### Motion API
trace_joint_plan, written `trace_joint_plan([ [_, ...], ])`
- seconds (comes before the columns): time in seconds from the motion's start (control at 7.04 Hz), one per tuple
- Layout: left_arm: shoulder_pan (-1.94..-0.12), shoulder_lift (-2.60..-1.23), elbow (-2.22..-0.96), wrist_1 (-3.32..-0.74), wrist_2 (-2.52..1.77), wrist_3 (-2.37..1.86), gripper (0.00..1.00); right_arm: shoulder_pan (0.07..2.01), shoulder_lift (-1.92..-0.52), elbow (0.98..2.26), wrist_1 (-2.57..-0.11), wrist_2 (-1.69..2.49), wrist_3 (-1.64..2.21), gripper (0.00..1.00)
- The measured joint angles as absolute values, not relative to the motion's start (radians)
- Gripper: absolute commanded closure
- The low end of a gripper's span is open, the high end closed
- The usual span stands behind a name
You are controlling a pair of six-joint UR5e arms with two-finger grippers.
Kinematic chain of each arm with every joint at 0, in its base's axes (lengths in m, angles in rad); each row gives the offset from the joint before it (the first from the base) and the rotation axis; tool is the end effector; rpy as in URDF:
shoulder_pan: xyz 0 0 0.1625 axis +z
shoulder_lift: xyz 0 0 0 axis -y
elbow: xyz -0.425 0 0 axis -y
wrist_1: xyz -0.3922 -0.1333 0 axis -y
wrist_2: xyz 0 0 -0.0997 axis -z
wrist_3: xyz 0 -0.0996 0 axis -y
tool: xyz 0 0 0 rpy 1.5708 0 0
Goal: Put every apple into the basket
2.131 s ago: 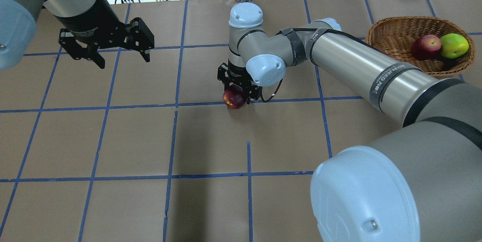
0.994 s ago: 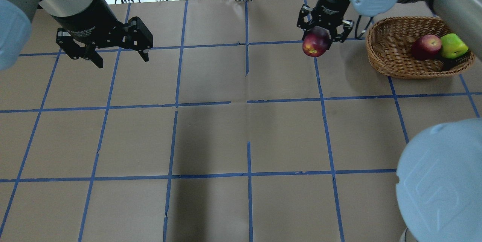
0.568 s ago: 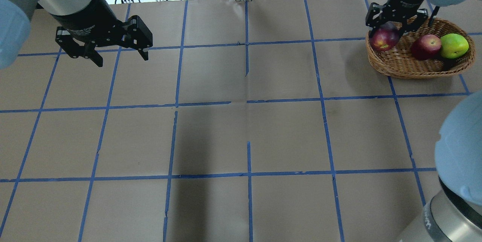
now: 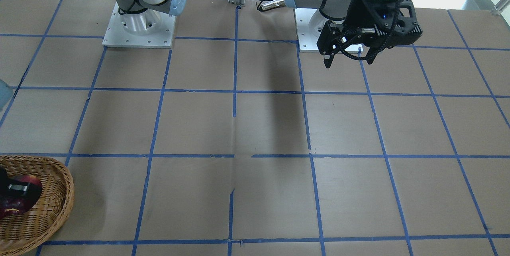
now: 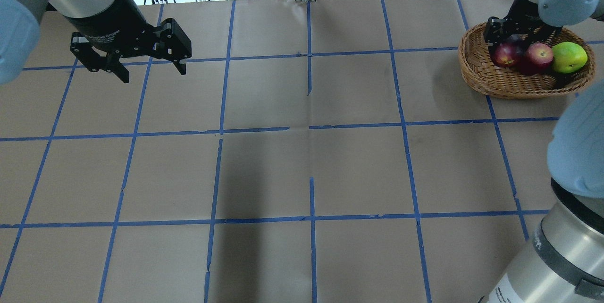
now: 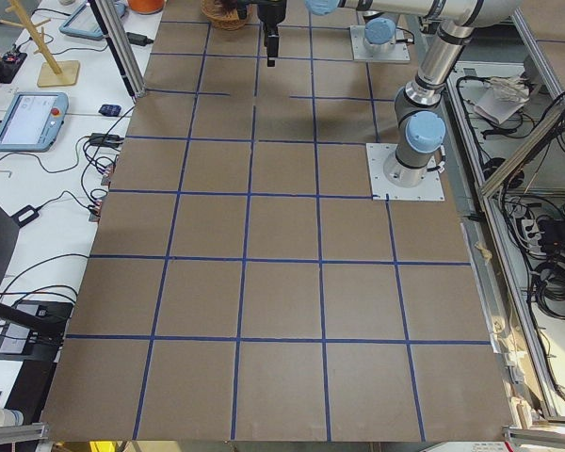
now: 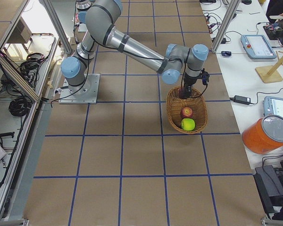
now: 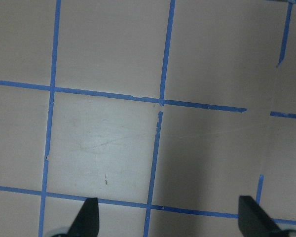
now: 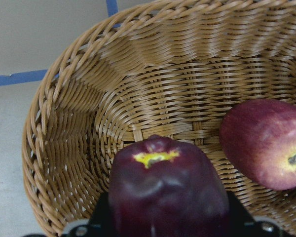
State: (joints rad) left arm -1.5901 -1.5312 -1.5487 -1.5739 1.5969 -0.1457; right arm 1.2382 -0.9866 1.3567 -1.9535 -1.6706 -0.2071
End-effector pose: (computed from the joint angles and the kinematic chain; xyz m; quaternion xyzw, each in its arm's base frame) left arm -0.1399 -0.4774 0.5178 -0.0635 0.9975 -0.0303 0.0106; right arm -0.1123 -0.7029 0.2773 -0.0629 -0.9968 -0.0072 0.0498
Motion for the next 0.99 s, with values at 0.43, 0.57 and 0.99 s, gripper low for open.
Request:
trace_joint_plan([
  [0.43,-1.589,-1.529,-1.549,-1.574,1.597,-0.146,0.0,1.24,-1.014,1.355,-1.931,-1.681,-0.207,0.0],
  [0.57,-1.589,-1.529,-1.549,-1.574,1.597,-0.145,0.0,1.25,-1.064,1.357,-1.884,-1.679,-0.205,0.0],
  [0.99,-1.589,-1.529,-1.548,-1.574,1.597,-0.145,0.0,1.394,-1.266,1.372,-1.696,-1.669,-0.155,0.0],
])
